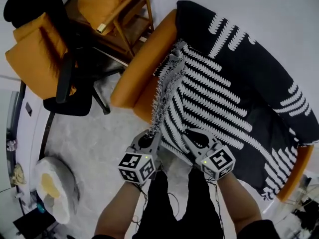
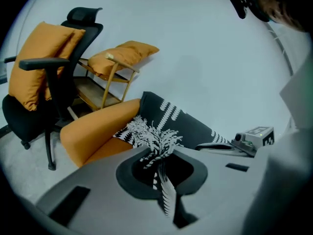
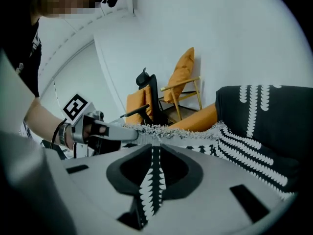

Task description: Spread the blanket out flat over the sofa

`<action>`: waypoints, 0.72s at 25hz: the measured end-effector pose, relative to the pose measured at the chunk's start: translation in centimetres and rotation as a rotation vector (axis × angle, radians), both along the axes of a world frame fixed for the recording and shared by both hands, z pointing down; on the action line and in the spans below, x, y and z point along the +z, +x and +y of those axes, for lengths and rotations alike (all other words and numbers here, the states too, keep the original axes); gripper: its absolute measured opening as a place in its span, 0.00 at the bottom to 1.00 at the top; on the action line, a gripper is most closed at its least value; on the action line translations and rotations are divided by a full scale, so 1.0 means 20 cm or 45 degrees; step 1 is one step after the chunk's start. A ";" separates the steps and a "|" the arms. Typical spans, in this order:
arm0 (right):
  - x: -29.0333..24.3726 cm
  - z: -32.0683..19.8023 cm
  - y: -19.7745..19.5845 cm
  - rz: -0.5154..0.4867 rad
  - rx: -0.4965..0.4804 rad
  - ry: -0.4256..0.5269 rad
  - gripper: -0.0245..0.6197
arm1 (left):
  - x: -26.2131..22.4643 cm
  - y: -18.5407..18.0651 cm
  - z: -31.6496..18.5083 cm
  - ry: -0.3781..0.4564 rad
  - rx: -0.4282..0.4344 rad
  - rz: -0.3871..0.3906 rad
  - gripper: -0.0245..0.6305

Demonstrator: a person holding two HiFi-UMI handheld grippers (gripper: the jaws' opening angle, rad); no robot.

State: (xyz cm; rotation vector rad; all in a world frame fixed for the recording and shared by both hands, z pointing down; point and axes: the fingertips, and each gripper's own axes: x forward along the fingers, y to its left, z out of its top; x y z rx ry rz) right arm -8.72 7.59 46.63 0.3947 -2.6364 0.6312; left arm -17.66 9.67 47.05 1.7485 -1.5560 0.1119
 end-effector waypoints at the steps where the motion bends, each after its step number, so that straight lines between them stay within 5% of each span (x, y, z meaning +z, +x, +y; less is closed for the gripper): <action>1: -0.01 0.00 -0.02 0.004 0.006 0.000 0.13 | 0.00 -0.04 0.04 -0.003 -0.020 -0.004 0.07; 12: -0.07 0.00 -0.27 -0.024 0.083 -0.003 0.12 | 0.19 -0.50 0.50 -0.209 -0.308 -0.120 0.07; 18: -0.09 0.03 -0.31 -0.022 0.108 0.002 0.12 | 0.14 -0.57 0.55 -0.169 -0.315 -0.157 0.07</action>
